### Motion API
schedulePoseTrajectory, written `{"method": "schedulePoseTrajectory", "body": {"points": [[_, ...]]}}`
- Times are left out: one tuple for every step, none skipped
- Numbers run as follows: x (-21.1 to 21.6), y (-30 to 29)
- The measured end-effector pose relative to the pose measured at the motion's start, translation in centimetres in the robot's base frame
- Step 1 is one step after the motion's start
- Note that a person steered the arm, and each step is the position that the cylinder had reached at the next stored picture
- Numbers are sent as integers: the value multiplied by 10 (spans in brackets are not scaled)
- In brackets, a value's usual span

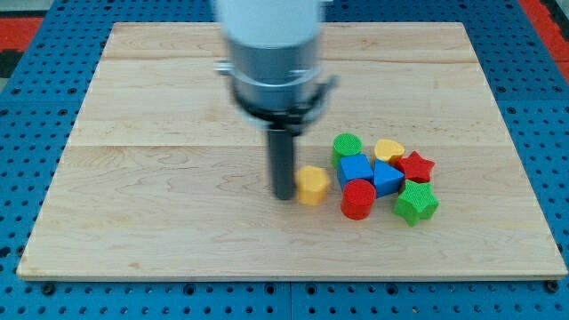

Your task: Move the red star into the blue triangle

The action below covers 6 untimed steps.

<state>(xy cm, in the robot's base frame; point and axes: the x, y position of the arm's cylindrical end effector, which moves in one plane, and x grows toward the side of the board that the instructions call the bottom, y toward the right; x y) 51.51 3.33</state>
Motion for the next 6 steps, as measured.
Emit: {"method": "schedulePoseTrajectory", "body": {"points": [[0,19],[-1,-38],[-30,-72],[-77,-21],[-83,56],[-79,66]]}}
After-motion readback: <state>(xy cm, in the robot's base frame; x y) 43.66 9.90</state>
